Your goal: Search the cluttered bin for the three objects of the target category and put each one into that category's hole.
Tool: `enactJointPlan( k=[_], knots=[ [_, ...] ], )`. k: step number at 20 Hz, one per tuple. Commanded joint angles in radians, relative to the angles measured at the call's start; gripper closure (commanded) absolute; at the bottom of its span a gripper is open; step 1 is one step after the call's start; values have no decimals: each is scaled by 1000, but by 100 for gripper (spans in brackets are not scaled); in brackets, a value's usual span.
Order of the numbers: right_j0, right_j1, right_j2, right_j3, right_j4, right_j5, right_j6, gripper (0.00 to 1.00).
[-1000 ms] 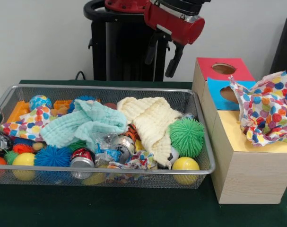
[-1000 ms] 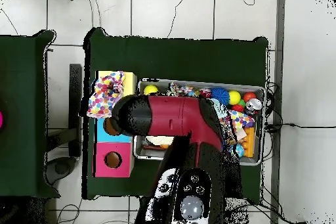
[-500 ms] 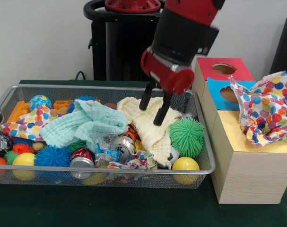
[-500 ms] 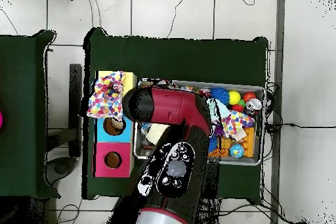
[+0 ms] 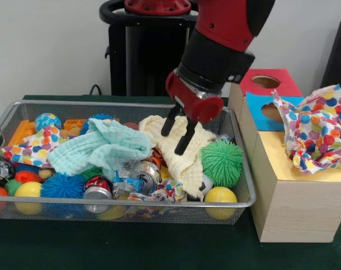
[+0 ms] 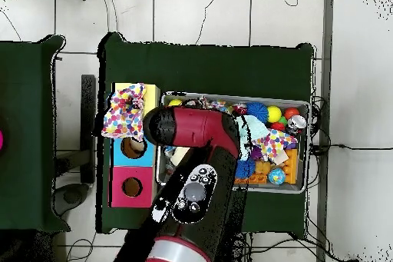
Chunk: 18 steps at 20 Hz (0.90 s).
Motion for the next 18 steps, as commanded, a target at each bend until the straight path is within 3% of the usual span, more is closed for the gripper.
enactJointPlan(
  k=[1,6,9,13,18],
  knots=[
    [-14,-161,7,-38,19,361,-3,0],
    [4,-190,20,-47,13,423,30,0],
    [2,-176,33,-96,4,477,28,0],
    [-5,-170,48,-106,17,510,52,0],
    [14,-160,32,-108,16,493,108,0]
  ],
)
